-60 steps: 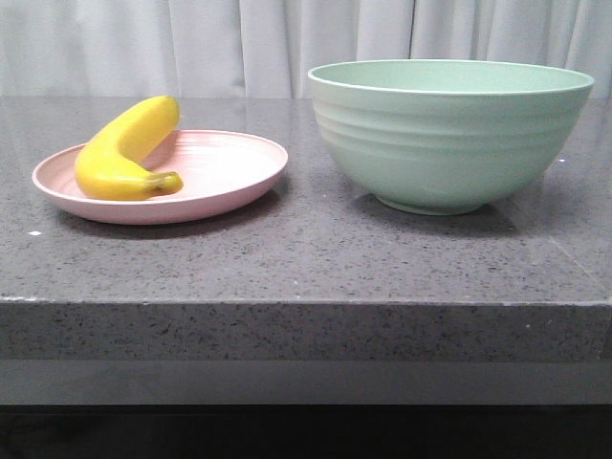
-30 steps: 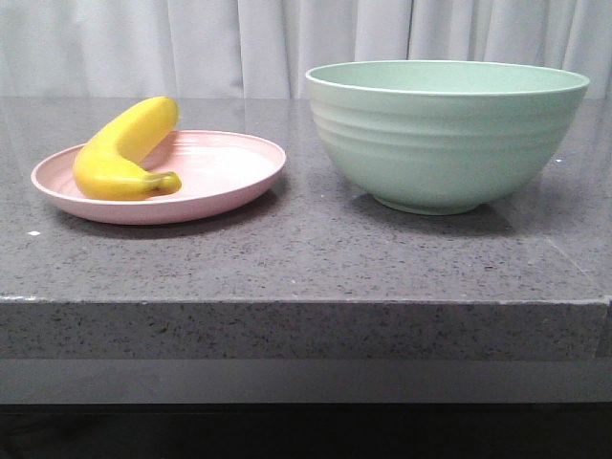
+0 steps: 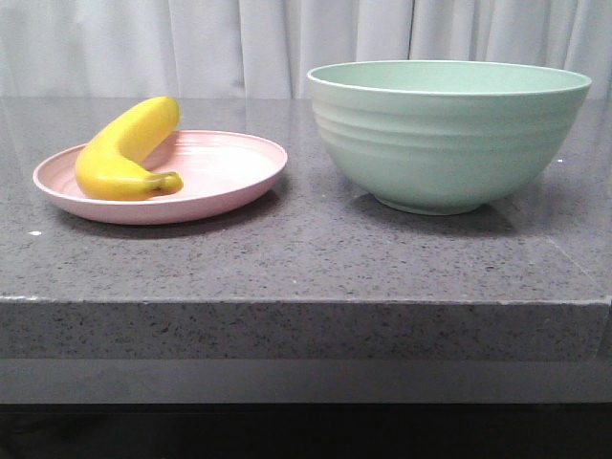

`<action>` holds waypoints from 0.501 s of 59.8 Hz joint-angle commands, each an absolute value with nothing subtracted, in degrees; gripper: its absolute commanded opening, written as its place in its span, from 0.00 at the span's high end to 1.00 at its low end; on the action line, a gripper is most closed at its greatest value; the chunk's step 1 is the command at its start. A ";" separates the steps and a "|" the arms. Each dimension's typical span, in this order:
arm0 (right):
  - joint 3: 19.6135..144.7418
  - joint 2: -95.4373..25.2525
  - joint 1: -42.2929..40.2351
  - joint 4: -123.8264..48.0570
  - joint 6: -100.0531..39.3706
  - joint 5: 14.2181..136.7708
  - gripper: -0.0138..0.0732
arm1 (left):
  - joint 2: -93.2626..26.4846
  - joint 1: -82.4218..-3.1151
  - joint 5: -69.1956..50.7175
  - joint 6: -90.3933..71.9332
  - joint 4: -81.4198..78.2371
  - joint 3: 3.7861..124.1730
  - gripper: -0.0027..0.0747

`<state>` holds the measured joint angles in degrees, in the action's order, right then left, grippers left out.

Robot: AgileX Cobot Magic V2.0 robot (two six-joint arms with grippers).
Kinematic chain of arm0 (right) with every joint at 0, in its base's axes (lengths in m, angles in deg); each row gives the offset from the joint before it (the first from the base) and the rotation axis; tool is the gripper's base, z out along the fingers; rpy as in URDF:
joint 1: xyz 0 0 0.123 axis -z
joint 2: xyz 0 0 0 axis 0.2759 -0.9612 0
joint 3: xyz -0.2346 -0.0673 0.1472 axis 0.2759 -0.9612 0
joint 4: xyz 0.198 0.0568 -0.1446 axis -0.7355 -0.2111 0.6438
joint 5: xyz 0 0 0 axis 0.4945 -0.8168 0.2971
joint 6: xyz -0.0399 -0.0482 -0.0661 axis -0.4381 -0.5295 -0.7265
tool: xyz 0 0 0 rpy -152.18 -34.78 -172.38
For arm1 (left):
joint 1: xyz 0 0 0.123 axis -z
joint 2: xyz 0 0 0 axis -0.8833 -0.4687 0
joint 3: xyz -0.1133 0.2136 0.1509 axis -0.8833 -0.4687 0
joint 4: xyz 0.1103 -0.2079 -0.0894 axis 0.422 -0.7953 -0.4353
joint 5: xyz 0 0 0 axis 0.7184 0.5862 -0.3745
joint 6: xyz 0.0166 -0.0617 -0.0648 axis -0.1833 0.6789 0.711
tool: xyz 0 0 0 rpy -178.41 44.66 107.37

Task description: Transfer banana from pink plate to green bowl

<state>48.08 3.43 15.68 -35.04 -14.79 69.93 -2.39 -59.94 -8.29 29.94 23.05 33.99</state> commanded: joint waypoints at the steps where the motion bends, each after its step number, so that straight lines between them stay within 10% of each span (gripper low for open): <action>1: 50.25 2.58 15.96 -34.62 -15.33 74.30 0.26 | -3.23 -60.13 -12.48 30.00 21.82 36.08 0.10; 30: 50.25 2.53 15.96 -34.62 -15.33 74.28 0.26 | -19.75 -50.92 0.92 28.16 18.24 49.95 0.18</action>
<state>48.08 3.36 15.68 -34.92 -14.79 69.93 -14.30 -54.70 1.47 28.45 18.96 44.46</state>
